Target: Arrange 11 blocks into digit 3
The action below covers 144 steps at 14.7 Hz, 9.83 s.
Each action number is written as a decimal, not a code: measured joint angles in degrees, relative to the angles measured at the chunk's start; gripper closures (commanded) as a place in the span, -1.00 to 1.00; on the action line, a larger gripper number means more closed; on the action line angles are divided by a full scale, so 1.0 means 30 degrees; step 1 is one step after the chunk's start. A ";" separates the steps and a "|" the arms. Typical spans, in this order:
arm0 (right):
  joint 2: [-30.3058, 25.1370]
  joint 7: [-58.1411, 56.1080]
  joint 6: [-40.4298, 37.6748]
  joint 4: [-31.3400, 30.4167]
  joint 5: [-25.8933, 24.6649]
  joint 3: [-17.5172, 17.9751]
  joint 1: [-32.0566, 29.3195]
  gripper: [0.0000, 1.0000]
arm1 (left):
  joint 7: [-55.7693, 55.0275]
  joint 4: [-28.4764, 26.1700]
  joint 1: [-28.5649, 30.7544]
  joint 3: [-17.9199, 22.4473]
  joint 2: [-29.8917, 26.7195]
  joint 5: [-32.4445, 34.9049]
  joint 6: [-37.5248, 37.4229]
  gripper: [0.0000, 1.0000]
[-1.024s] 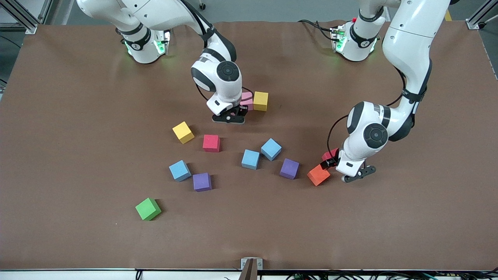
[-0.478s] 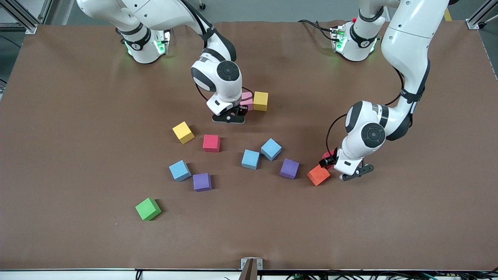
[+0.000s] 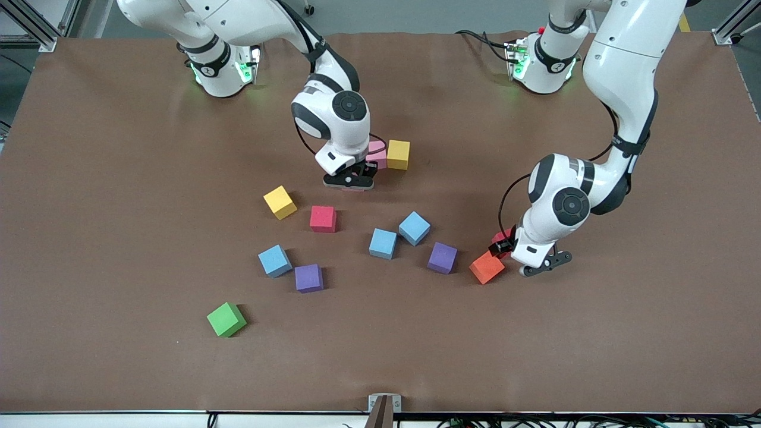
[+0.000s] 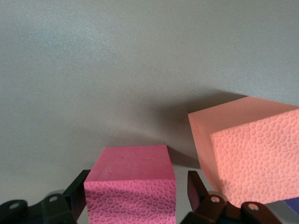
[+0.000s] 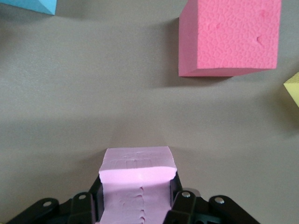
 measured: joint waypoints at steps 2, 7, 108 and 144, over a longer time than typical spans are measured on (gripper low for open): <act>-0.0003 0.0218 0.0070 -0.0020 -0.0007 -0.0012 0.0000 1.00 | -0.0627 -0.0001 -0.0002 -0.0016 -0.0007 0.0000 -0.0001 -0.12; -0.0005 0.0466 0.0098 -0.0034 -0.0014 -0.0011 0.0000 1.00 | -0.1527 0.0000 -0.0002 -0.0090 -0.0191 0.0001 -0.0036 0.19; -0.0961 1.3712 -0.8983 0.5558 0.2072 -0.0216 -0.7783 -1.00 | -2.3610 0.2666 -0.1072 -0.1316 -0.1458 0.1847 -0.1997 0.31; 0.2939 2.1519 -0.2981 0.4651 0.2090 -0.0201 -0.4539 -0.46 | -2.3610 0.2666 -0.1065 -0.1316 -0.1200 0.1847 -0.1545 0.31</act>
